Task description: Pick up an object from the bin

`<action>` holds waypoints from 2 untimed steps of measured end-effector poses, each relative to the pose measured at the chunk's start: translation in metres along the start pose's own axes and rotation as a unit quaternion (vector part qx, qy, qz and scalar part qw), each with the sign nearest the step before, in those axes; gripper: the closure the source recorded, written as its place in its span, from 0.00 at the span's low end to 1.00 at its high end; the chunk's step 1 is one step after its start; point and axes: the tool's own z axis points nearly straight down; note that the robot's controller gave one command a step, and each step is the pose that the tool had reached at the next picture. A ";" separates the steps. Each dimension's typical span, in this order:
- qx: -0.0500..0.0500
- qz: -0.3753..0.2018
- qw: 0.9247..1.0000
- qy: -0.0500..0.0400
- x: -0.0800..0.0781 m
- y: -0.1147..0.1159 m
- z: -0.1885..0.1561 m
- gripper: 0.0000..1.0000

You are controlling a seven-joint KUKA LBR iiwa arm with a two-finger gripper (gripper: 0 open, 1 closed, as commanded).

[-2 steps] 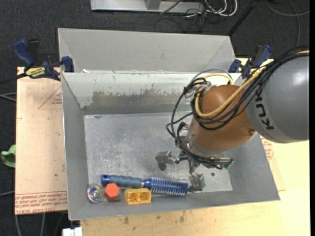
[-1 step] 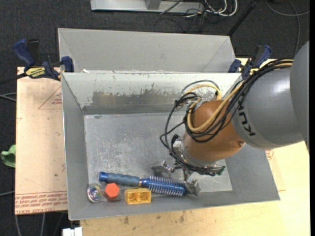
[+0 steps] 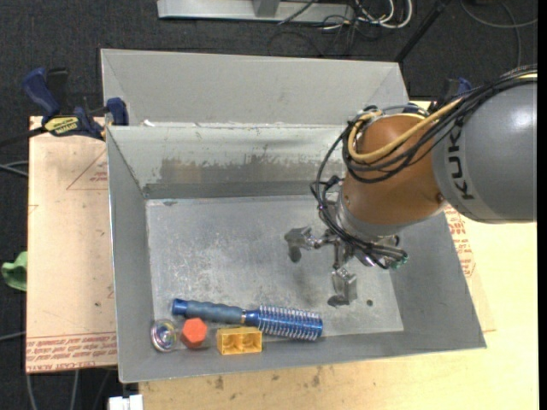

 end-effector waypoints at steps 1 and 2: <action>-0.004 0.038 0.999 0.006 0.028 0.057 0.009 0.00; 0.002 0.019 1.000 -0.005 0.020 0.050 0.060 0.00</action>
Offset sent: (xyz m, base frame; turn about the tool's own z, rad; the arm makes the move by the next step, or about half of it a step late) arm -0.0536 0.0283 -0.0078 0.0805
